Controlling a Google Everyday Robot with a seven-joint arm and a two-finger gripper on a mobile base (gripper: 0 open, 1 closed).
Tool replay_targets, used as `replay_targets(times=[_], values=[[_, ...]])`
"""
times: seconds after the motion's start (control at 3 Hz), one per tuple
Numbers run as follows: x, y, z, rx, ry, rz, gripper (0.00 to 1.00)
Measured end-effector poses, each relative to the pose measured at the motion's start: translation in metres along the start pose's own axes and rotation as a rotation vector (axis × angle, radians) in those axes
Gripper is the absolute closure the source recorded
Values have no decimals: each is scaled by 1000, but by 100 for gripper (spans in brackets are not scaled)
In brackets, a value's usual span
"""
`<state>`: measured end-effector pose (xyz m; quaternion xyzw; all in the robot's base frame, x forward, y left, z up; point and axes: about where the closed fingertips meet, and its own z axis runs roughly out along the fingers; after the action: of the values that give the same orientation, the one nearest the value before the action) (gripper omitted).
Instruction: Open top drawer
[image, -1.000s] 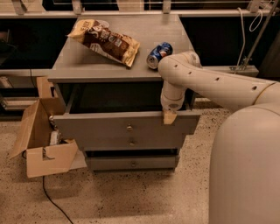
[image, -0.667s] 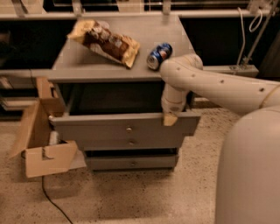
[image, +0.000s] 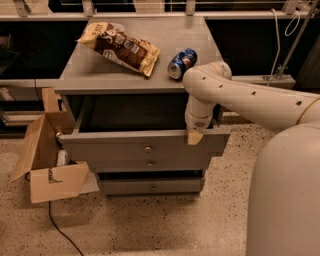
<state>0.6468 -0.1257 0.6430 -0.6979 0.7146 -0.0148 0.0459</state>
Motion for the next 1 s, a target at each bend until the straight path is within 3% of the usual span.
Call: replay_targets(times=[0.33,0.67,1.0], values=[[0,0,1,-3,0,-1,30],[-1,30,6,-61,21,-39,1],[1,55,10,-120,53,-52,0]])
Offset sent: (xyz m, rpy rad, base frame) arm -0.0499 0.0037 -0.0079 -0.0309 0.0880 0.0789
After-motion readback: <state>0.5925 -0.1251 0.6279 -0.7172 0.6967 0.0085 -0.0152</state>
